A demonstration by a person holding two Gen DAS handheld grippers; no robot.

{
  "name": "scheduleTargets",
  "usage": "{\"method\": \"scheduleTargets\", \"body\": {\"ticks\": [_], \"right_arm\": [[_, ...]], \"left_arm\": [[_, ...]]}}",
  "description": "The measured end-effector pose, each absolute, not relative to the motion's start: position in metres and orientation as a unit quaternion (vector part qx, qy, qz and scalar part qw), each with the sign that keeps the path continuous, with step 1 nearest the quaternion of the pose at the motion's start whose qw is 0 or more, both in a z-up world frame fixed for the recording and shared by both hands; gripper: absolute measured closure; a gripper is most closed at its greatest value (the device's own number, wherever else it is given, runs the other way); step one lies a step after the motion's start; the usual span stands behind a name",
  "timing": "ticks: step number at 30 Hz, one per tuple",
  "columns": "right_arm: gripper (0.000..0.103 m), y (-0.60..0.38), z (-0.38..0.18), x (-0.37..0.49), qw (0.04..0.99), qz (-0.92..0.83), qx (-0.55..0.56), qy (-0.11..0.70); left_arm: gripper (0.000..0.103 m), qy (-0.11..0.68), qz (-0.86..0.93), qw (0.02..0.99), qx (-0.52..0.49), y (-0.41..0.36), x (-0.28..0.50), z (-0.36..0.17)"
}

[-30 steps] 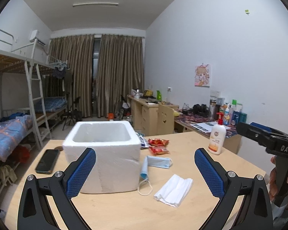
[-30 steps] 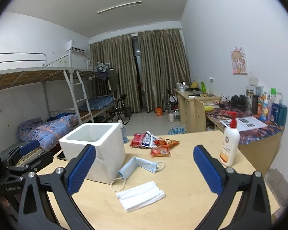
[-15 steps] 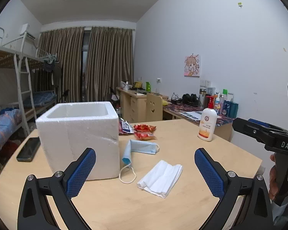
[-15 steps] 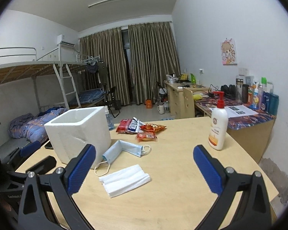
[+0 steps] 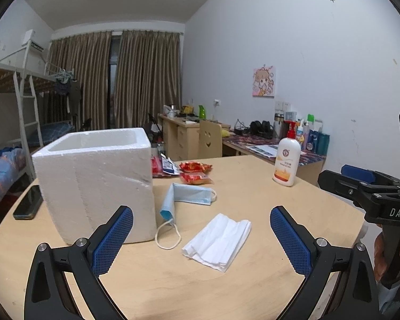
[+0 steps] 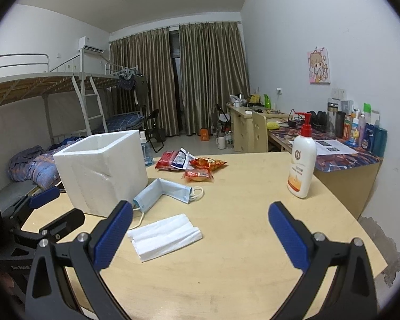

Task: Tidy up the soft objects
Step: 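Lower the left tool onto the white tissue and close it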

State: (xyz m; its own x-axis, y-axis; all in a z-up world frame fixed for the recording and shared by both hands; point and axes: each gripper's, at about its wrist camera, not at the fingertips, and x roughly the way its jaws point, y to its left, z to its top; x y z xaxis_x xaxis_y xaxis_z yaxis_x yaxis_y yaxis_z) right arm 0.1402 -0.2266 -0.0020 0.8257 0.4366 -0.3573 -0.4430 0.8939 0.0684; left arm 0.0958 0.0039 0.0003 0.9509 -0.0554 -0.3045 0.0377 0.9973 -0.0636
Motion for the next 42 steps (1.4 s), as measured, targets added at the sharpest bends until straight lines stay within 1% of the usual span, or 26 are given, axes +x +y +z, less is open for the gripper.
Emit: {"method": "scheduleTargets", "body": {"ticks": [8,24,34,42], "right_arm": [[0.000,-0.235,-0.009,0.153,0.953,0.228,-0.004,0.199],[0.000,-0.244,-0.024,0.178,0.947,0.231,0.004,0.225],[0.000,-0.244,-0.038,0.199,0.936,0.245,0.006,0.253],[0.000,-0.244,-0.046,0.214,0.929,0.254,0.006,0.270]], "left_arm": [[0.000,0.181,-0.042,0.982,-0.019,-0.006,0.114,-0.006],[0.000,0.284,-0.073,0.956,-0.028,-0.018,0.176,-0.035],[0.000,0.326,-0.069,0.943,-0.025,-0.023,0.205,-0.055],[0.001,0.376,-0.058,0.924,-0.033,-0.021,0.231,-0.072]]}}
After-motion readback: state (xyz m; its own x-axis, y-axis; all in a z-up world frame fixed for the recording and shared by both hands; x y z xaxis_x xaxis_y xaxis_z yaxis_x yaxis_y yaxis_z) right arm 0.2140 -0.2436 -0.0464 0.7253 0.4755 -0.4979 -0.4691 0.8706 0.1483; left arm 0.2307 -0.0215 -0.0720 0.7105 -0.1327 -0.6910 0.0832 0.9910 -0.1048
